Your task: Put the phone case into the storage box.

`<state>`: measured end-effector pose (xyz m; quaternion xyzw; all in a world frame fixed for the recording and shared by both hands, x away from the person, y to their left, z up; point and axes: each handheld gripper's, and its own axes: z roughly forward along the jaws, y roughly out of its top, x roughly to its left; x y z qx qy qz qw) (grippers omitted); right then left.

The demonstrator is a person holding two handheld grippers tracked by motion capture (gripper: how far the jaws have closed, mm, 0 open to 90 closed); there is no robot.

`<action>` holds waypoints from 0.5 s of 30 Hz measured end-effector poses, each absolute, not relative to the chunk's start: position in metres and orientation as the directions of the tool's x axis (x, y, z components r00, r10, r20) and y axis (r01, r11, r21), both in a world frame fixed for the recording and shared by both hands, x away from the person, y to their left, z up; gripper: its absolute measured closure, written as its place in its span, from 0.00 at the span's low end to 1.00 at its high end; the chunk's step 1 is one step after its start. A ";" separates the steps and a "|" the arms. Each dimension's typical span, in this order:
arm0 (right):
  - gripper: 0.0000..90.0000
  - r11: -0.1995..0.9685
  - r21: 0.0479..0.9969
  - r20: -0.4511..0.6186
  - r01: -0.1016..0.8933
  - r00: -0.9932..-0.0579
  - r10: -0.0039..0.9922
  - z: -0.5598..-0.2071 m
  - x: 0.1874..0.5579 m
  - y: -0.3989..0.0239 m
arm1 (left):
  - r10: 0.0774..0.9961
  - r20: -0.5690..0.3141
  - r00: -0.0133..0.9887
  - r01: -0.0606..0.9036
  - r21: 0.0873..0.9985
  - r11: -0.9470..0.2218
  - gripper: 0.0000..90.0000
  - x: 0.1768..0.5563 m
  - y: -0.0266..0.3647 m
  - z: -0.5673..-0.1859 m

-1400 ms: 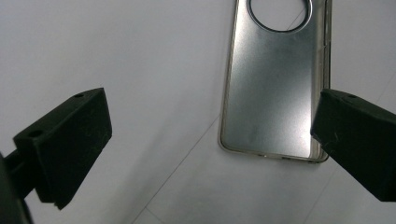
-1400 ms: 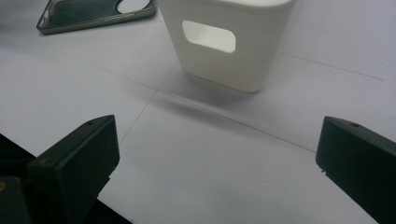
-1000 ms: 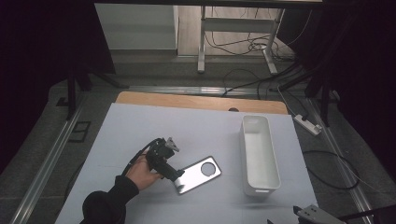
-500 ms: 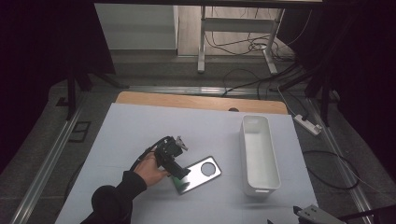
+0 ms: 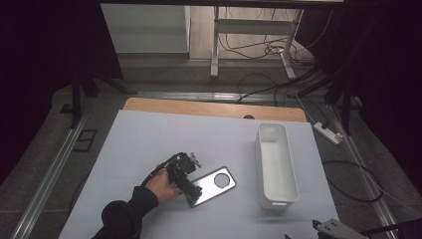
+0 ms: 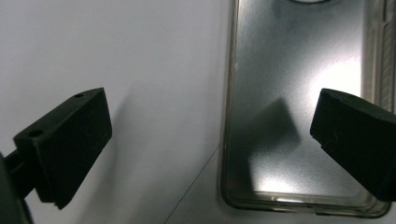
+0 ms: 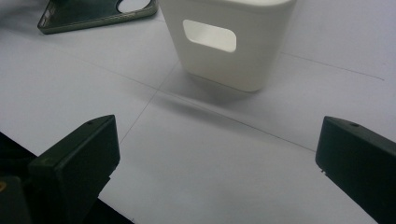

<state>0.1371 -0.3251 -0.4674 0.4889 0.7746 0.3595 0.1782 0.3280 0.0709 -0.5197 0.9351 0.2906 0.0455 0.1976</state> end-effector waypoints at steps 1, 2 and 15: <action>0.00 0.263 0.731 0.075 0.629 -0.458 0.886 -0.467 0.137 -0.325 | 0.560 -0.032 0.828 0.527 0.390 -0.756 0.00 0.328 0.070 -0.522; 0.00 0.263 0.732 0.076 0.629 -0.458 0.886 -0.467 0.137 -0.325 | 0.559 -0.046 0.828 0.529 0.395 -0.751 0.00 0.328 0.071 -0.523; 0.00 0.268 0.728 0.072 0.630 -0.460 0.885 -0.467 0.137 -0.325 | 0.526 -0.062 0.848 0.499 0.423 -0.756 0.29 0.324 0.079 -0.516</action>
